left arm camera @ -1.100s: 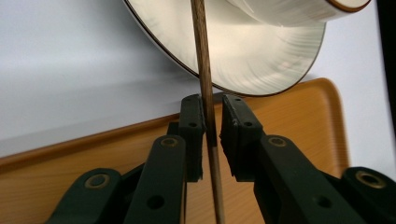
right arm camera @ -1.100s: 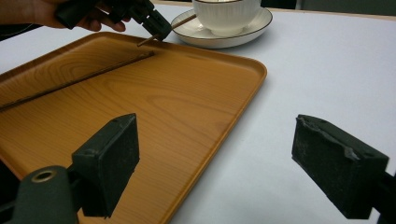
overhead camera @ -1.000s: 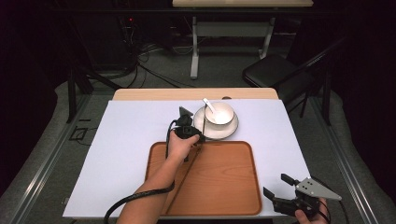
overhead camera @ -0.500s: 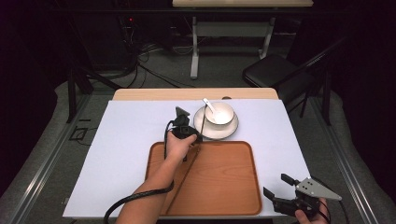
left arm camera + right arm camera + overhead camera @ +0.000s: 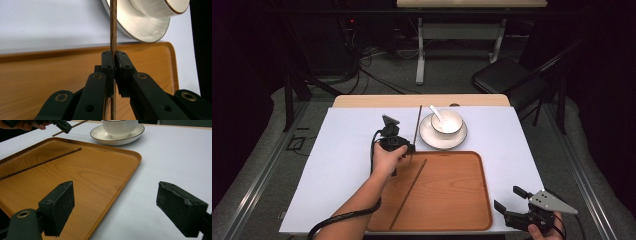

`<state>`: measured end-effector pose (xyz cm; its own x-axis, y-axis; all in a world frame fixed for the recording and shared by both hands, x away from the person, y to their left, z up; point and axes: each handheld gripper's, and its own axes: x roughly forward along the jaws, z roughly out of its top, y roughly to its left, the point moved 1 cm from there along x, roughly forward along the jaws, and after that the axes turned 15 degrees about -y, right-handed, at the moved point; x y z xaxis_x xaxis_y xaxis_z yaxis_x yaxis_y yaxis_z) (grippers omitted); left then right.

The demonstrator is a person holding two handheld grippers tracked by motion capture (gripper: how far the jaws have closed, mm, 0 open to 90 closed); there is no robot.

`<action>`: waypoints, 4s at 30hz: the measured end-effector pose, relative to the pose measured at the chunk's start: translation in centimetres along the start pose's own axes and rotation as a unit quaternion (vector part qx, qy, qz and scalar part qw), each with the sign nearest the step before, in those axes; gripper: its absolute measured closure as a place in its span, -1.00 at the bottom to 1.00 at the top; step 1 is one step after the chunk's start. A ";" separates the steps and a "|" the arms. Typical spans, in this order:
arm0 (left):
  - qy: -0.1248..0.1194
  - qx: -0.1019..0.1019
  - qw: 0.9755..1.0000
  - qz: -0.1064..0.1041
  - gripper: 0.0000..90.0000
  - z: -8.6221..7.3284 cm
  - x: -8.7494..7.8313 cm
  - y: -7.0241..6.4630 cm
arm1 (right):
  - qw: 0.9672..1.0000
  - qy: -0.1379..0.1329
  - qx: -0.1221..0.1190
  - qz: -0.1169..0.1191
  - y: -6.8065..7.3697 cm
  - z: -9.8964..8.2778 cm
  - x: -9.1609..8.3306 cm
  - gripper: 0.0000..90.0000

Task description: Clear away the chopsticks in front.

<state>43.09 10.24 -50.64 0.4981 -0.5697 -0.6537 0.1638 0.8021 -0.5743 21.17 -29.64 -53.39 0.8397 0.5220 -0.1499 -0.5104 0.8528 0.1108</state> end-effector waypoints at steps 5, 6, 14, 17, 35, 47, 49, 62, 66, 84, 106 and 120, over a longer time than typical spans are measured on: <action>-0.002 0.006 1.000 -0.003 0.90 -1.1 -2.4 0.6 | 1.000 0.000 0.003 -0.001 0.0 0.0 0.0 -0.67; -0.002 0.011 1.000 -0.004 0.90 -1.4 -2.9 0.8 | 1.000 -0.001 0.004 0.000 0.0 0.0 0.0 -0.67; 0.002 0.017 1.000 -0.016 0.90 -4.1 -6.4 1.8 | 1.000 0.002 0.000 0.002 0.2 0.1 0.2 -0.67; 0.005 0.019 1.000 -0.018 0.90 -5.4 -7.2 2.2 | 1.000 0.002 0.001 0.001 0.1 0.1 0.2 -0.67; 0.020 0.047 0.999 -0.009 0.90 -11.3 -10.1 4.2 | 1.000 0.002 0.000 0.000 0.2 0.1 0.2 -0.67; 0.056 0.062 0.996 0.009 0.90 -13.6 -10.5 4.9 | 1.000 0.003 0.001 -0.001 0.2 0.1 0.2 -0.67; 0.062 0.063 0.996 0.011 0.90 -13.7 -10.3 4.9 | 1.000 0.003 0.001 -0.001 0.2 0.1 0.2 -0.67; 0.072 0.067 0.994 0.036 0.88 -13.8 -9.4 4.9 | 1.000 0.003 0.001 -0.001 0.2 0.1 0.2 -0.67; 0.072 0.061 0.995 0.034 0.83 -13.8 -9.4 5.0 | 1.000 0.003 0.001 -0.001 0.2 0.1 0.2 -0.67; 0.059 0.062 0.996 0.030 0.69 -13.6 -9.9 4.9 | 1.000 0.004 0.001 -0.002 0.1 0.1 0.2 -0.67; -0.136 0.100 0.981 0.099 -0.07 -9.5 -13.5 8.9 | 1.000 0.004 0.001 -0.003 0.2 0.1 0.3 -0.67; -0.221 0.093 0.966 0.102 -0.06 -11.1 -15.0 12.9 | 1.000 0.004 0.000 -0.002 0.2 0.1 0.3 -0.67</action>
<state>28.29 27.17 -53.72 0.8439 -0.2971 -0.4466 0.1527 0.9312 -0.3310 21.33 -29.34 -53.33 0.8402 0.5185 -0.1587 -0.5066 0.8550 0.1108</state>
